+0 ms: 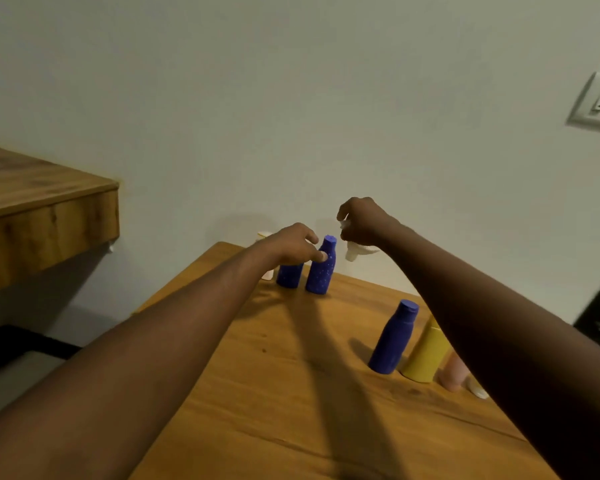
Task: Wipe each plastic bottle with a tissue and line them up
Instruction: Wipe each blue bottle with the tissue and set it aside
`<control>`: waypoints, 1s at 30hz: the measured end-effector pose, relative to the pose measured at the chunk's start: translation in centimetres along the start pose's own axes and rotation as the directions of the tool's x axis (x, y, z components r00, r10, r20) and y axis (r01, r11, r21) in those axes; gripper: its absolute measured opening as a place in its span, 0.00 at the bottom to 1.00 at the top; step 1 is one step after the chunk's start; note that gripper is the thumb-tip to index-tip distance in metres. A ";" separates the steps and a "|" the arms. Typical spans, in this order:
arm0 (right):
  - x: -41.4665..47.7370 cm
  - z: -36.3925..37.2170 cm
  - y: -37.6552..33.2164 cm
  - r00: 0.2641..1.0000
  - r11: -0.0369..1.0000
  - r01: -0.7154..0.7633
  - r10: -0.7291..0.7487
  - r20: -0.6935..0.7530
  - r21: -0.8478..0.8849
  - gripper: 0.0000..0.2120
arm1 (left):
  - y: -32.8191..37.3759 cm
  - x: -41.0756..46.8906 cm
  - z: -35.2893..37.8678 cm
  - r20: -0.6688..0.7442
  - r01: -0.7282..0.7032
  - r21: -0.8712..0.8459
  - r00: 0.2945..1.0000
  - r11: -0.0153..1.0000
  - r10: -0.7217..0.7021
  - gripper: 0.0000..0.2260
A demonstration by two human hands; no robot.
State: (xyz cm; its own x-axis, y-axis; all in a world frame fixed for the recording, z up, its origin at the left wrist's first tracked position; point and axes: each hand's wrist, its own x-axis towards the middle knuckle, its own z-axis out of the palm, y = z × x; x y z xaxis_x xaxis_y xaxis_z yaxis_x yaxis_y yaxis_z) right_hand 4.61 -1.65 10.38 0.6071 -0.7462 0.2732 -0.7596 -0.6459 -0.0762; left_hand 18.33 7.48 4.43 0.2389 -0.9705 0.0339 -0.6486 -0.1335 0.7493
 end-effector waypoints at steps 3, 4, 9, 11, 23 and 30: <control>2.5 1.5 -0.1 0.994 0.997 0.030 -0.022 0.104 -0.076 0.26 | -1.4 1.4 1.0 0.021 -0.009 -0.002 1.000 1.000 0.009 0.24; 3.3 2.0 -0.1 0.989 0.994 0.041 -0.026 0.145 -0.103 0.28 | -1.9 1.8 1.3 0.013 -0.017 -0.018 1.000 1.000 0.017 0.20; 5.7 4.0 -0.6 0.941 0.981 0.057 0.008 0.337 -0.184 0.31 | -4.2 2.3 2.6 -0.042 -0.002 -0.171 0.999 0.985 -0.005 0.10; 5.8 4.6 -1.0 0.935 0.971 0.087 -0.003 0.355 -0.221 0.26 | -5.0 2.2 2.9 -0.054 0.015 -0.193 0.998 0.981 -0.025 0.08; 2.8 3.1 -2.1 0.970 0.976 0.094 -0.044 0.239 -0.199 0.21 | -3.7 -0.4 2.0 -0.154 -0.056 -0.212 0.988 0.976 0.024 0.05; -1.6 -0.4 -3.9 0.957 0.972 0.139 -0.082 0.279 -0.189 0.24 | -1.4 -2.8 1.4 -0.223 -0.069 -0.101 0.974 0.992 0.045 0.25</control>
State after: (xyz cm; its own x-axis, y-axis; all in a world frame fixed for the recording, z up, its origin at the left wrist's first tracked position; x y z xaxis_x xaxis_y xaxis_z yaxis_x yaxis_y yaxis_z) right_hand 6.48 2.13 10.60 0.7086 -0.7056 0.0000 -0.6981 -0.7011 0.1455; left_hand 17.56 10.11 2.33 0.3646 -0.9062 0.2144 -0.5872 -0.0450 0.8082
